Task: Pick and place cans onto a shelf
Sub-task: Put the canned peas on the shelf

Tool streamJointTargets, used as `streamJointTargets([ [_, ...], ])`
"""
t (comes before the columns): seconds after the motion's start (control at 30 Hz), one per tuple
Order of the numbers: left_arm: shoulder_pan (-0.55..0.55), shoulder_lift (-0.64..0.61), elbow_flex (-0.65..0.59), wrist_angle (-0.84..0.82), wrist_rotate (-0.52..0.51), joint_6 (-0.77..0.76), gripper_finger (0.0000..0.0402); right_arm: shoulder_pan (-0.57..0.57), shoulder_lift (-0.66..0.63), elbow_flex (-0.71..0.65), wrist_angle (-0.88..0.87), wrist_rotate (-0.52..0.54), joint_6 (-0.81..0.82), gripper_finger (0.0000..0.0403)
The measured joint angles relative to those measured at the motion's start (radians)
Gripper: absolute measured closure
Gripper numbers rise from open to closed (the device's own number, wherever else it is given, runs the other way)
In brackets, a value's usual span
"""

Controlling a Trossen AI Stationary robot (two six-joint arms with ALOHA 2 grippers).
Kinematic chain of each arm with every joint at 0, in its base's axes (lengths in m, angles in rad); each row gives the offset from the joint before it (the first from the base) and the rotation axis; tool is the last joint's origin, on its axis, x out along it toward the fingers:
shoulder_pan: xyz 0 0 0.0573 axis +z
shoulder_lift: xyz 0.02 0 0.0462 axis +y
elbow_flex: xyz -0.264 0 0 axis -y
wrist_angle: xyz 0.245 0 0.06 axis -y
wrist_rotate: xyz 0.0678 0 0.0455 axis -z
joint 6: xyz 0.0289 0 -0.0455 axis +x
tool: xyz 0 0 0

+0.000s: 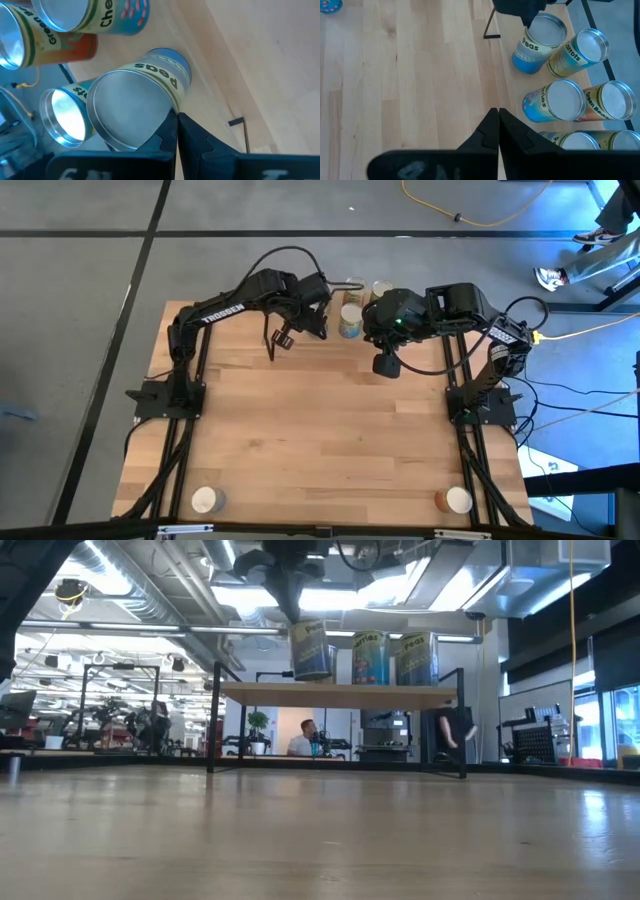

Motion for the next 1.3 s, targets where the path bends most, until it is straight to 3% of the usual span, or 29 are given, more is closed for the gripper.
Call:
streamJointTargets([
  [0.23, 0.003, 0.0, 0.003, 0.003, -0.026, -0.067, 0.0401, 0.0, 0.0, 0.0, 0.0, 0.0, 0.0, 0.0398],
  [1.13, 0.004, -0.002, -0.034, 0.049, -0.066, -0.071, 0.0378, 0.0, 0.0, 0.0, -0.003, 0.0, 0.0, 0.0398],
  [1.3, -0.027, -0.001, -0.03, 0.045, -0.202, -0.07, 0.0377, 0.0, 0.0, 0.0, -0.003, 0.0, 0.0, 0.0398],
])
